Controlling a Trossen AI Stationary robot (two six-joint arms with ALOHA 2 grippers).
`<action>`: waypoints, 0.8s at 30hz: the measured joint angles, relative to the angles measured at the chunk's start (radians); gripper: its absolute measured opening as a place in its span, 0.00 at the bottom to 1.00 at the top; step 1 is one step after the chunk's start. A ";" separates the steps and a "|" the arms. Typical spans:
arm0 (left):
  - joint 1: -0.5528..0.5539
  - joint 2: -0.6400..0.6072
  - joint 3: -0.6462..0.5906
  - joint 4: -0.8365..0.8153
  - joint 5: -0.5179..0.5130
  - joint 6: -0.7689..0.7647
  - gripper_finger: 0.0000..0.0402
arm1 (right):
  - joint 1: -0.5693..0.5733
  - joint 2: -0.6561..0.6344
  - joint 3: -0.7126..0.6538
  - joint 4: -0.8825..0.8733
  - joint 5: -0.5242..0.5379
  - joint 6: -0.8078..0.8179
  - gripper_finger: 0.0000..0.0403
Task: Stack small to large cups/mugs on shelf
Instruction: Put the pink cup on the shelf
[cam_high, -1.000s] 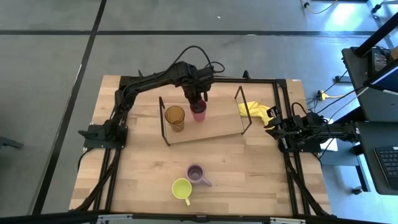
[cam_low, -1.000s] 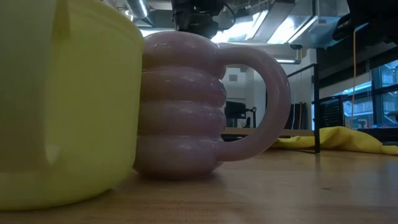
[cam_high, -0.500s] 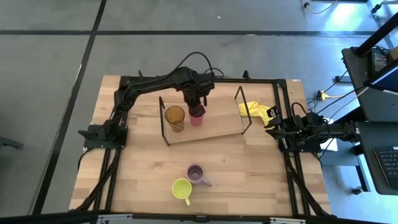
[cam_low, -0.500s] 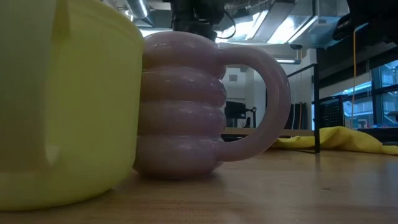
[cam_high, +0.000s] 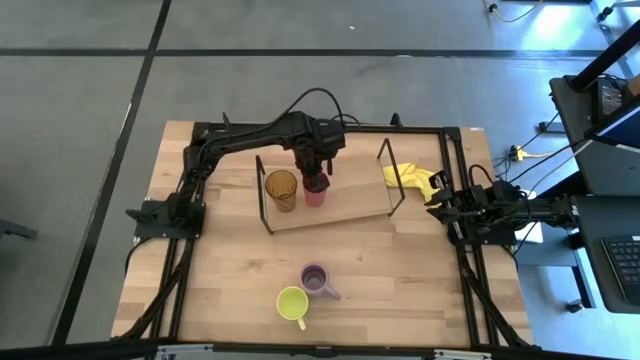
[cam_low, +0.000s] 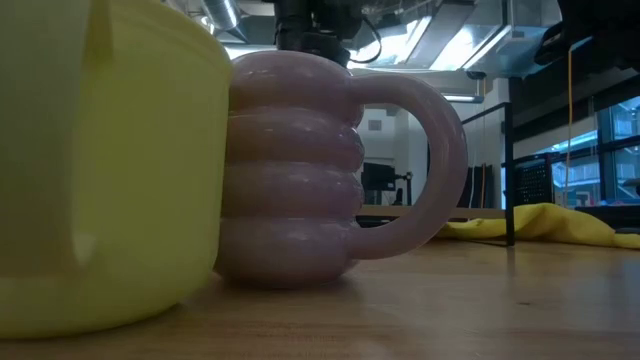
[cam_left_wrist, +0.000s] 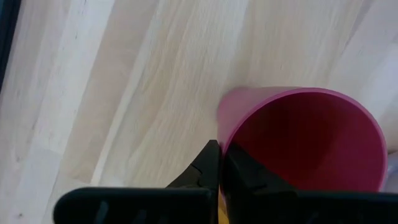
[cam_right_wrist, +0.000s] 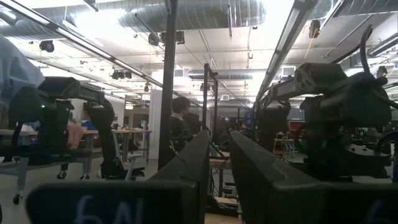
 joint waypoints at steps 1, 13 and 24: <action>0.000 0.000 0.000 0.000 0.000 -0.001 0.00 | 0.000 0.000 0.000 0.000 0.000 0.000 0.17; -0.004 0.000 0.000 -0.001 -0.043 -0.001 0.06 | 0.000 0.000 0.000 0.000 0.000 0.000 0.17; -0.018 -0.009 0.000 -0.017 -0.037 -0.006 0.07 | 0.000 0.000 0.000 0.000 0.000 0.000 0.17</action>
